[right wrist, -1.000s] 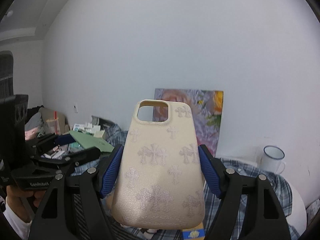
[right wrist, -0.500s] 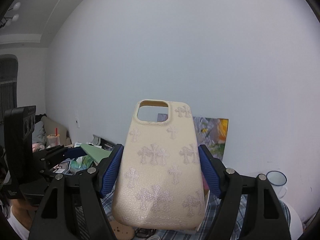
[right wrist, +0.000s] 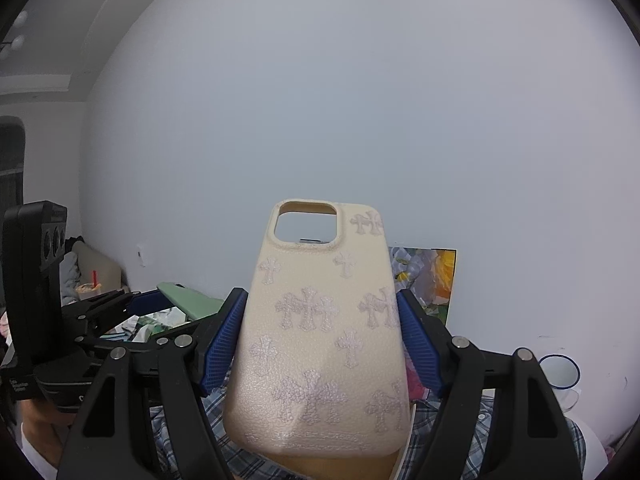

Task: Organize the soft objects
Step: 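Carry the green wallet and phone case over the open cardboard box with both grippers, then lower both items into the box and open both grippers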

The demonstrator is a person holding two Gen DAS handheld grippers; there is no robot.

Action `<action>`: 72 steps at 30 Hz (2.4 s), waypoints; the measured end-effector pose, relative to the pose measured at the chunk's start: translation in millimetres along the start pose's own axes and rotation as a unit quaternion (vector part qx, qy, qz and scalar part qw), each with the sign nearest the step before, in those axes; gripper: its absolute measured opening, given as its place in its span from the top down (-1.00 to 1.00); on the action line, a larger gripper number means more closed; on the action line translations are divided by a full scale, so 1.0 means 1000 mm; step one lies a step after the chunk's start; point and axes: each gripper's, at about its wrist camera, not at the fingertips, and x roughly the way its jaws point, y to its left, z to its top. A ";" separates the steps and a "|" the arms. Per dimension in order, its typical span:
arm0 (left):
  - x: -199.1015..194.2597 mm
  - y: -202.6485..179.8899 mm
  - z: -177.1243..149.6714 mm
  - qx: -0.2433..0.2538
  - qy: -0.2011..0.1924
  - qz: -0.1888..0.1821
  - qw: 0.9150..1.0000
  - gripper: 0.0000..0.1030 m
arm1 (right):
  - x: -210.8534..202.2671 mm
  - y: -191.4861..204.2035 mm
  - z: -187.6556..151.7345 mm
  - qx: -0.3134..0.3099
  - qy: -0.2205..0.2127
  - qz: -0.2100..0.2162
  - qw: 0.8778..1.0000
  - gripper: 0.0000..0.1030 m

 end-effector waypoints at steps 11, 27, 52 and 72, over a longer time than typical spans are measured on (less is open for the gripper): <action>0.047 0.007 -0.016 0.002 0.033 0.015 0.999 -0.52 | 0.033 -0.005 -0.030 0.008 0.038 -0.002 0.999 -0.42; 0.108 0.020 -0.063 -0.001 0.104 0.036 0.994 -0.52 | 0.092 -0.030 -0.088 0.043 0.111 -0.003 0.993 -0.42; 0.172 0.034 -0.122 0.007 0.185 0.045 0.982 -0.52 | 0.149 -0.052 -0.160 0.077 0.217 -0.003 0.973 -0.42; 0.191 0.041 -0.143 -0.011 0.214 0.053 0.975 -1.00 | 0.161 -0.068 -0.181 0.099 0.259 -0.035 0.960 -0.81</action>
